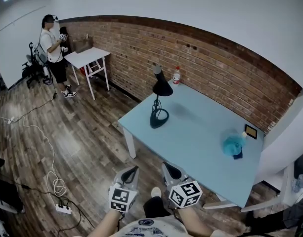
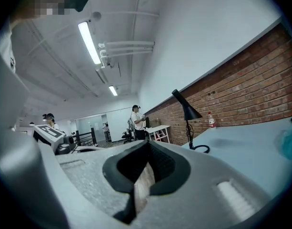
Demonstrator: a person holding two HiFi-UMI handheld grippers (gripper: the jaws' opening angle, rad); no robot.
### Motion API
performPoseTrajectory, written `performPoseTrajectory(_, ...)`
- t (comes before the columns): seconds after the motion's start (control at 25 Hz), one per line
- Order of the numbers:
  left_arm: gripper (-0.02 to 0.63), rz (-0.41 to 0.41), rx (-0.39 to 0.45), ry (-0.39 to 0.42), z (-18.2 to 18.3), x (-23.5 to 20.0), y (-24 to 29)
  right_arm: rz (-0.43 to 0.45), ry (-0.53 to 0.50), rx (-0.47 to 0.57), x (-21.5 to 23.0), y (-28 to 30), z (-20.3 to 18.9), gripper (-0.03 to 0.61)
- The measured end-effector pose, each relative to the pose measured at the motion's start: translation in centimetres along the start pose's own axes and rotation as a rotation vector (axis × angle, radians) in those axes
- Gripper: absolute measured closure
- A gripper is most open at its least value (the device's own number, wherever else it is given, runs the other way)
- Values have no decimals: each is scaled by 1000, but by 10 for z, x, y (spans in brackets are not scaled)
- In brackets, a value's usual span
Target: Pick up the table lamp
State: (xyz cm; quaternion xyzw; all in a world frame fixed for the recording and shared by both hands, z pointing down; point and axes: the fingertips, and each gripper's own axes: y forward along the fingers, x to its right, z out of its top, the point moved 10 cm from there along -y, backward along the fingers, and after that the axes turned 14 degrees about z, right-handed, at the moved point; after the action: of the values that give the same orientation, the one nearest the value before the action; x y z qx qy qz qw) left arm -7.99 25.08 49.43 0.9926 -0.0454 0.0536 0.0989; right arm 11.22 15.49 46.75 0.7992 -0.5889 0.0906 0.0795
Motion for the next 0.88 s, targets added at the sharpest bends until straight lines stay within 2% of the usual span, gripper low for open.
performPoseTrajectory(0.52, 621, 6, -14, 0, 34, -27, 179, 27, 7, -15, 148, 90, 41, 580)
performPoseTrajectory(0.88, 621, 8, -62, 0, 47, -30, 265, 65, 39, -24, 228, 127, 56, 580)
